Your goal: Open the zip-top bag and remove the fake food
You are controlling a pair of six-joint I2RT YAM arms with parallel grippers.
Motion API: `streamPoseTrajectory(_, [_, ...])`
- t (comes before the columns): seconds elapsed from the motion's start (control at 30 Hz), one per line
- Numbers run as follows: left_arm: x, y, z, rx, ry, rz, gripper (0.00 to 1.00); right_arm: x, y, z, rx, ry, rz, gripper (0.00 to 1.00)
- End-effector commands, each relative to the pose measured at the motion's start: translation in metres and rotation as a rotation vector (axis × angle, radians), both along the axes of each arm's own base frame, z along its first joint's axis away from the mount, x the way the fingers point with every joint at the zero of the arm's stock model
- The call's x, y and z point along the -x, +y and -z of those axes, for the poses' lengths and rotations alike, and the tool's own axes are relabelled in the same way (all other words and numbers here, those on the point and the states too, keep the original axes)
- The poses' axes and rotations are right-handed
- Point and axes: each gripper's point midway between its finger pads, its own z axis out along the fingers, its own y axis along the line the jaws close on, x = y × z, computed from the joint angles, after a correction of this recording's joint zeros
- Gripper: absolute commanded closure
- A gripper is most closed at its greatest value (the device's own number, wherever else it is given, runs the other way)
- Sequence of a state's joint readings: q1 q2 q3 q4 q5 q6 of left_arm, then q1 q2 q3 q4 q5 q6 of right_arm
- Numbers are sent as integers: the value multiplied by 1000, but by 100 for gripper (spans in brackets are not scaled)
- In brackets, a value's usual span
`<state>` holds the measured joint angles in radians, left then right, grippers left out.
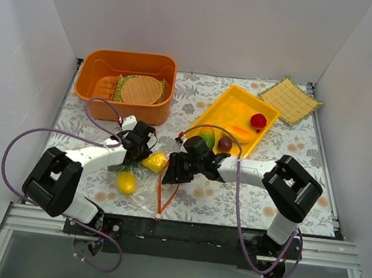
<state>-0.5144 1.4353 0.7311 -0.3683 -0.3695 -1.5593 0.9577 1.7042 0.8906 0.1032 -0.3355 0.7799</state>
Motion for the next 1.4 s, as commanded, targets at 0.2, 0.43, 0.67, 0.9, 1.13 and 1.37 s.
streamPoseTrajectory(0.2, [36,-5,-4,58,7,45,100,-69,9,-11,-2,-120,140,38])
streamPoseTrajectory(0.43, [14,-5,-49,17,-77,56,81,-78,5,-30,-43,-160,157,35])
streamPoseTrajectory(0.67, [-1,-19,-86,52,-131,97,83,-62,-11,-13,1,-106,167,79])
streamPoseTrajectory(0.9, [11,-38,-74,148,-81,142,98,-60,-6,4,37,-69,136,93])
streamPoseTrajectory(1.13, [16,-39,-39,154,-44,126,99,-66,6,1,-8,-91,115,66])
streamPoseTrajectory(1.37, [22,-34,-12,127,-3,108,100,-74,19,-26,-95,-155,95,47])
